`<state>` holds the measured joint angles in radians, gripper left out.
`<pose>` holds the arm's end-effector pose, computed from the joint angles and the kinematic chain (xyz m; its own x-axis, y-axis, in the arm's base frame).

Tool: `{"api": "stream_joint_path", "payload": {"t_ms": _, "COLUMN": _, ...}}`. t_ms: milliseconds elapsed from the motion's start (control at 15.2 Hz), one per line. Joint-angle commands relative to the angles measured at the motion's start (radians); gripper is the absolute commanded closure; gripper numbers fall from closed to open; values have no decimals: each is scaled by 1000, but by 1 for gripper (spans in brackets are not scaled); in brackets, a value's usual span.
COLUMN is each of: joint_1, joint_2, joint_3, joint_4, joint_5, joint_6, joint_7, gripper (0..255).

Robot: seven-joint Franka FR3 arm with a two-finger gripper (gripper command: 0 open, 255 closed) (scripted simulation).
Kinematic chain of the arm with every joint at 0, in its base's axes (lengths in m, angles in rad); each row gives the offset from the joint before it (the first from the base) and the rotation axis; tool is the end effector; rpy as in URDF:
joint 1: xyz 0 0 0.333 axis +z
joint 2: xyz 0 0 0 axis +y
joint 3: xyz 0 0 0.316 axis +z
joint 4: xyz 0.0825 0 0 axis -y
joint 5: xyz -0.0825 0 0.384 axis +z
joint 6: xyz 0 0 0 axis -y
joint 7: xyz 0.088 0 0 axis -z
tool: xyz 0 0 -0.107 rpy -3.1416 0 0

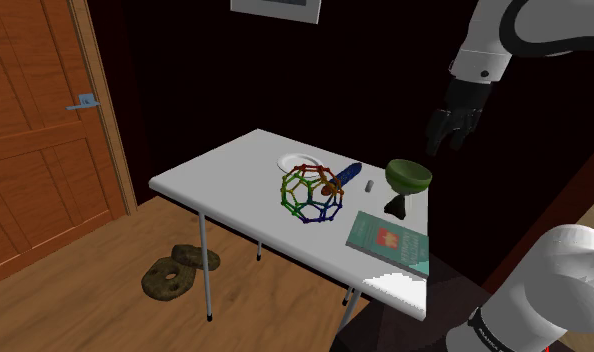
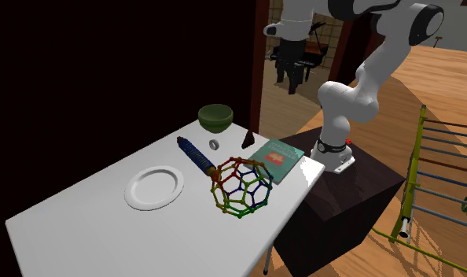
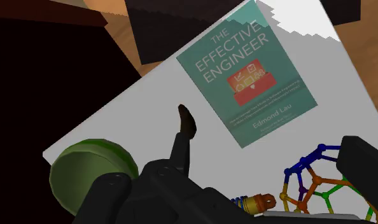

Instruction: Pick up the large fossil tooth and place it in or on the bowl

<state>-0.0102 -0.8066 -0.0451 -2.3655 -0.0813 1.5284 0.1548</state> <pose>0.2958 -0.0296 0.5884 0.9801 -0.1972 -0.0231 -0.1957 -0.9792 0.0529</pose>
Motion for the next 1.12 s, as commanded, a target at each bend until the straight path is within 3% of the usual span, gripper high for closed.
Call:
{"api": "stream_joint_path", "payload": {"t_ms": 0, "joint_1": 0, "joint_2": 0, "joint_3": 0, "joint_4": 0, "joint_5": 0, "joint_6": 0, "joint_7": 0, "gripper": 0}}
{"api": "stream_joint_path", "payload": {"t_ms": 528, "joint_1": 6, "joint_2": 171, "joint_3": -147, "joint_4": -90, "joint_5": -44, "joint_6": 215, "joint_7": -190, "gripper": 0}}
{"api": "stream_joint_path", "payload": {"t_ms": 1056, "joint_1": 27, "joint_2": 440, "joint_3": -281, "joint_4": -90, "joint_5": -34, "joint_6": 429, "joint_7": -396, "gripper": 0}}
